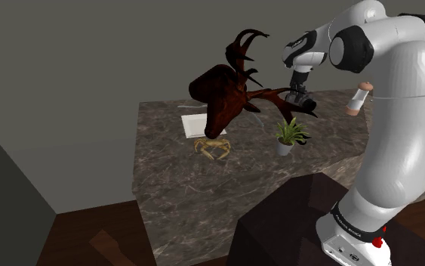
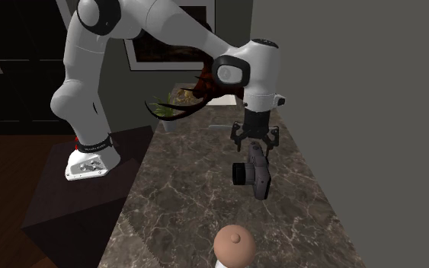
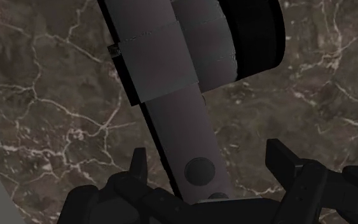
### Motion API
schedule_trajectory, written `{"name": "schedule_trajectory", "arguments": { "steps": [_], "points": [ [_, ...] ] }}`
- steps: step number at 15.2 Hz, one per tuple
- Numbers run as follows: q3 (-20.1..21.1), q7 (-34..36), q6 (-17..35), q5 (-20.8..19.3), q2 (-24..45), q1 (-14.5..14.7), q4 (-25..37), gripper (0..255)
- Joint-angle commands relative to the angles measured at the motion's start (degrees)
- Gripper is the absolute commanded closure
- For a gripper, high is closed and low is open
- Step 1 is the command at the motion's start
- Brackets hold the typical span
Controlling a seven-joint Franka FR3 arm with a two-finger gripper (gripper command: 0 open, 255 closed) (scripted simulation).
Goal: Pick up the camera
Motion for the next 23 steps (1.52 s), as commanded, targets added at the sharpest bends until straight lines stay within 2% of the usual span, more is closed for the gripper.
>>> {"name": "schedule_trajectory", "arguments": {
  "steps": [1, 2, 11, 23],
  "points": [
    [0.1, -0.1, 0.5, 0.1, 0.1, 0.0, -0.3, 0],
    [0.1, -0.1, 0.4, 0.1, 0.2, -0.1, -0.3, 255],
    [0.1, -0.1, 0.5, 0.1, 0.1, 0.0, -0.3, 255],
    [-1.2, 0.8, -7.3, -2.0, -3.2, 0.5, 4.6, 255]
  ]
}}
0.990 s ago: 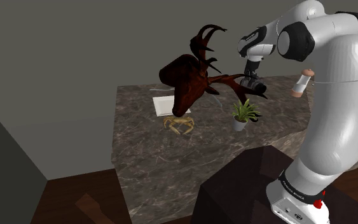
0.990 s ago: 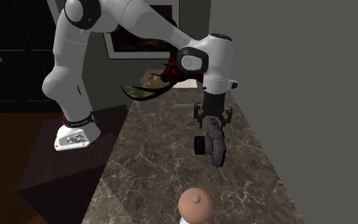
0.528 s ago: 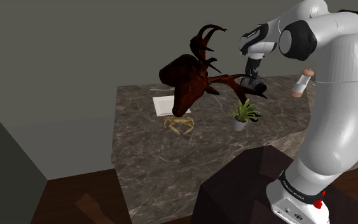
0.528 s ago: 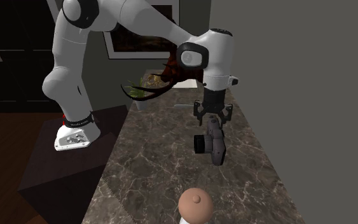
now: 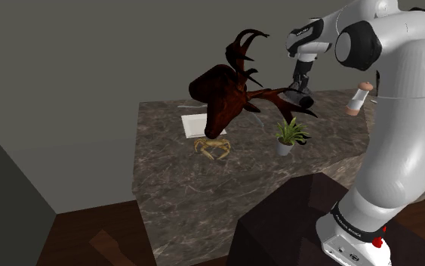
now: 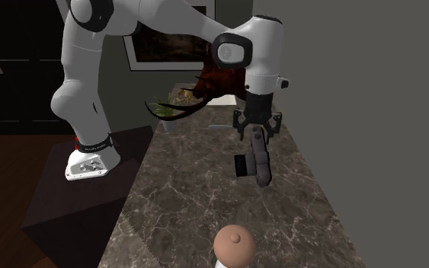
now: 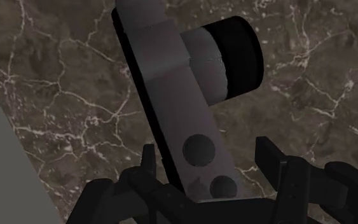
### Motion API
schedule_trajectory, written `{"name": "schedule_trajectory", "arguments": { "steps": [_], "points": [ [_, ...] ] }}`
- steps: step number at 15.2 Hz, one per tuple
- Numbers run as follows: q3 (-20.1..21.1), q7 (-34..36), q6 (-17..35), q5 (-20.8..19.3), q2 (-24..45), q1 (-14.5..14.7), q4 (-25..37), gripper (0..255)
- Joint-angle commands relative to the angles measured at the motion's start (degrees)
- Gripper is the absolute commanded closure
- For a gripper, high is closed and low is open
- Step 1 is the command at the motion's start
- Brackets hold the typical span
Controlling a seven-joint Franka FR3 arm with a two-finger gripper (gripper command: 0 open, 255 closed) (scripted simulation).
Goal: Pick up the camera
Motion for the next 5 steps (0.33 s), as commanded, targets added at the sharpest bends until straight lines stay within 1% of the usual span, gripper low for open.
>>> {"name": "schedule_trajectory", "arguments": {
  "steps": [1, 3, 5],
  "points": [
    [-0.2, 0.1, -1.5, -0.3, -0.5, 0.0, 1.1, 255],
    [-0.3, 0.2, -2.8, -0.6, -0.9, 0.0, 2.1, 255],
    [-0.3, 0.2, -2.9, -0.6, -0.9, 0.0, 2.2, 255]
  ]
}}
